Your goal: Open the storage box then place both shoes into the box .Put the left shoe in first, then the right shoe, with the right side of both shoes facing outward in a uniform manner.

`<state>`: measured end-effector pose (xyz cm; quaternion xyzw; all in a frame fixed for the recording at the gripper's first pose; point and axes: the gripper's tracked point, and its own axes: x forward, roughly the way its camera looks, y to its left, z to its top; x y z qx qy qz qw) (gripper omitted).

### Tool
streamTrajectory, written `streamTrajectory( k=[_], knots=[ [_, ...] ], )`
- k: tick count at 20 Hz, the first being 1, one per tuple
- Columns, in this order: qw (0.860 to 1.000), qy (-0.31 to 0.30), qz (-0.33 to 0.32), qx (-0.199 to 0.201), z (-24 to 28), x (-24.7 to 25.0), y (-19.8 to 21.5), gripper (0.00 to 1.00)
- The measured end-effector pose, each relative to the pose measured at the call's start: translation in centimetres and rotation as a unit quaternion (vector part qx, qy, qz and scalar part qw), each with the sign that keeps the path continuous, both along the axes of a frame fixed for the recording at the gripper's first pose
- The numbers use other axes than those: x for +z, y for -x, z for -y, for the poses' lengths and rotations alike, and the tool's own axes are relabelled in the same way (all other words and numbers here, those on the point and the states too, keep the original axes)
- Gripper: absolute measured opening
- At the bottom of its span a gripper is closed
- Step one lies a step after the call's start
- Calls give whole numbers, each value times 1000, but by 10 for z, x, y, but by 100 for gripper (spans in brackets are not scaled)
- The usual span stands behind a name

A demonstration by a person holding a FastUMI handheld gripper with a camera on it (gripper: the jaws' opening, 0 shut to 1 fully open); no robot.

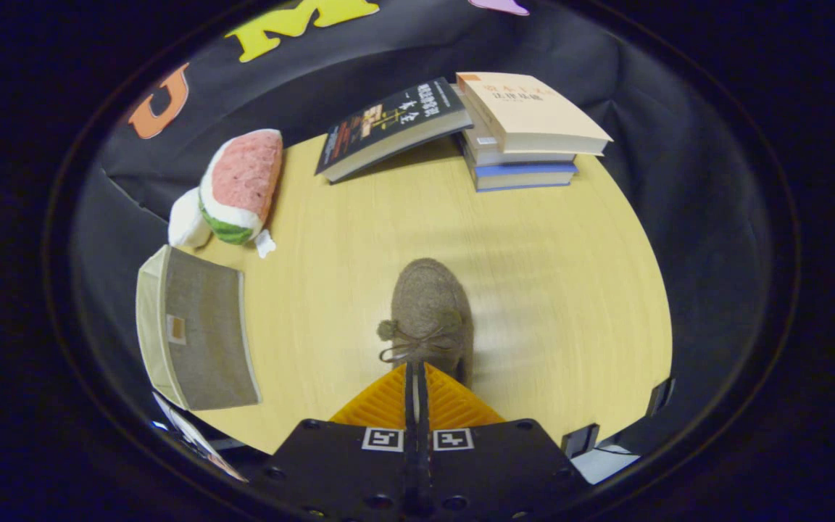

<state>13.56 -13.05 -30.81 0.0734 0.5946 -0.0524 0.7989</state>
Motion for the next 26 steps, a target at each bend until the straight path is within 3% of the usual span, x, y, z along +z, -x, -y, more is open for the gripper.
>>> streamTrajectory(
  k=[3, 7, 15, 16, 17, 18, 24, 26],
  knots=[
    [999, 29, -18, -13, 20, -18, 2, 1],
    [999, 22, -31, -10, 20, -37, -1, 20],
    [997, 34, -66, -5, 28, -76, 2, 23],
    [997, 34, -68, 5, 28, -81, 2, 14],
    [998, 31, -63, -2, 29, -84, 0, 14],
    [998, 26, -64, -8, 28, -80, 2, 1],
    [991, -107, -51, -58, -6, -34, 14, 1],
    [992, -112, -27, -51, -13, -8, 12, 0]
  ],
)
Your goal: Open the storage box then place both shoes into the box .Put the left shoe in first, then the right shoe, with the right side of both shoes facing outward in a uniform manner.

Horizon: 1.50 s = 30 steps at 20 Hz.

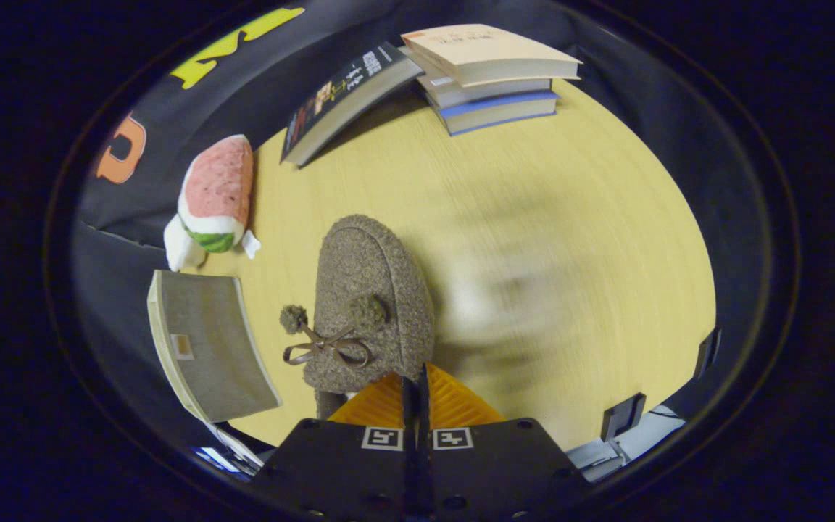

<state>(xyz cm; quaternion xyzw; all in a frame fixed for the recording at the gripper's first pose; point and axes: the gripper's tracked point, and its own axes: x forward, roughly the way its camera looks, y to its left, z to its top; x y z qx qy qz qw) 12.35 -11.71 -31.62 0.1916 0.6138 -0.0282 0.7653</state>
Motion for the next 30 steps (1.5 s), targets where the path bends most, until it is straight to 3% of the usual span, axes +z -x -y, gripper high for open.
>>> streamTrajectory(
  k=[6, 13, 17, 20, 25, 30],
  knots=[
    [995, 6, 88, 45, -59, 97, -16, 0],
    [982, -1, 151, 117, -208, 161, -40, 0],
    [977, -15, 139, 161, -303, 141, -42, 0],
    [980, -7, 114, 165, -345, 110, -42, 0],
    [985, 83, 47, 144, -346, 33, -40, 0],
    [981, 132, 33, 135, -355, -1, -48, 1]
  ],
)
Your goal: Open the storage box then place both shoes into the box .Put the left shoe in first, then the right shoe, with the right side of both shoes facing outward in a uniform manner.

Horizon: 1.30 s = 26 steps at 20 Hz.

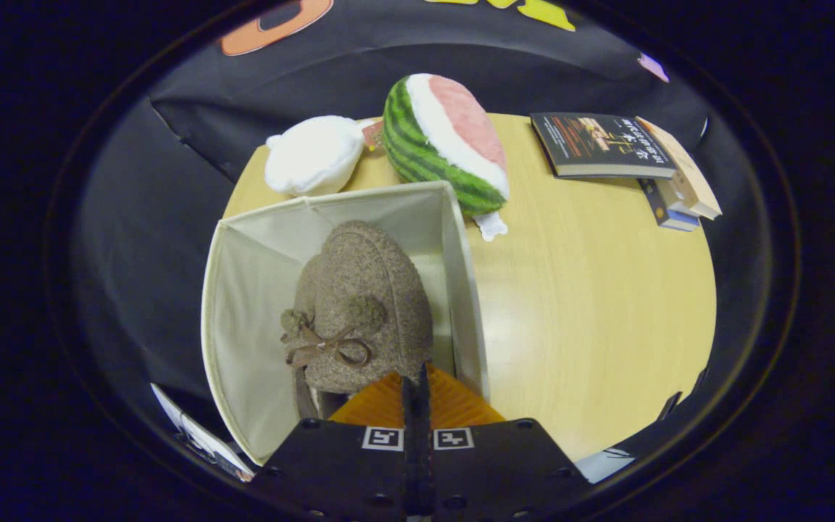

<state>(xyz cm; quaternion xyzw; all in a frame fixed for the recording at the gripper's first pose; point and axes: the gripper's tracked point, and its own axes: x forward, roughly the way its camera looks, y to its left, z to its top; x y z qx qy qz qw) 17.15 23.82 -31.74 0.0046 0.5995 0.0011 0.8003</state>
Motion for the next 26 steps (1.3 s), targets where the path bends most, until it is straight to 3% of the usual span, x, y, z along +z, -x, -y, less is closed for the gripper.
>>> streamTrajectory(
  k=[5, 6, 8, 10, 14, 17, 22, 26],
  knots=[
    [998, 54, -7, -16, 1, -18, -5, 3],
    [998, 57, -2, -14, 1, -17, -8, 11],
    [998, 55, -7, -5, -1, -17, -7, 14],
    [999, 23, -5, 25, -17, -14, -5, 31],
    [998, 11, 32, 61, -27, 16, 7, 77],
    [994, 25, 78, 76, -19, 51, 16, 95],
    [983, 27, 164, 76, 7, 122, 42, 97],
    [953, 34, 294, 69, 35, 197, 59, 96]
  ],
)
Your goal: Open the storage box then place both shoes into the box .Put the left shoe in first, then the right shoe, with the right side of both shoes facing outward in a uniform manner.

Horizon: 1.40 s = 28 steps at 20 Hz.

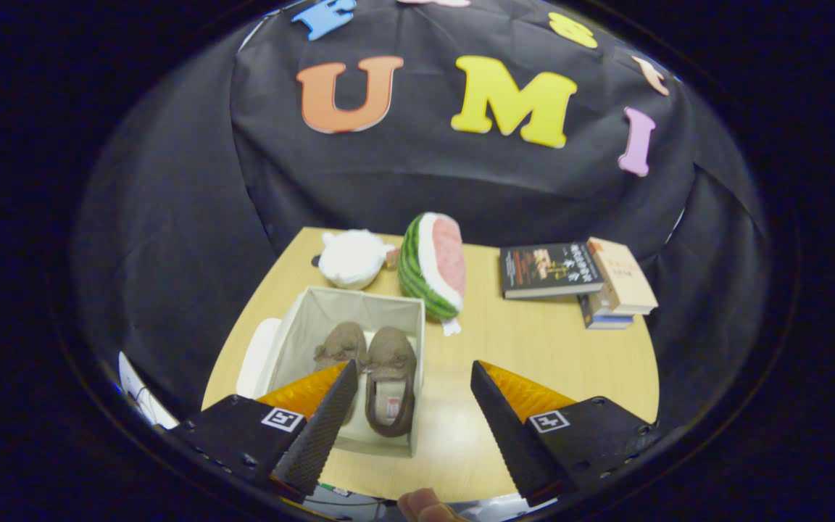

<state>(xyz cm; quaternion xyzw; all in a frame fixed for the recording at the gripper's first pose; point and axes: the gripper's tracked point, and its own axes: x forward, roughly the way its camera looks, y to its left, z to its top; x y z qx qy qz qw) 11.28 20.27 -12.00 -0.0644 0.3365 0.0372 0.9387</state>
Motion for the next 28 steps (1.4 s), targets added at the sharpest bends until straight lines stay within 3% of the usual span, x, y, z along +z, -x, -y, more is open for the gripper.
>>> streamTrajectory(
  k=[5, 12, 19, 28],
  knots=[
    [991, 6, 128, -24, 38, 82, 43, 96],
    [961, -47, 267, -54, 77, 186, 89, 96],
    [955, -30, 290, -56, 93, 218, 104, 96],
    [962, -32, 265, -54, 90, 209, 106, 96]
  ],
)
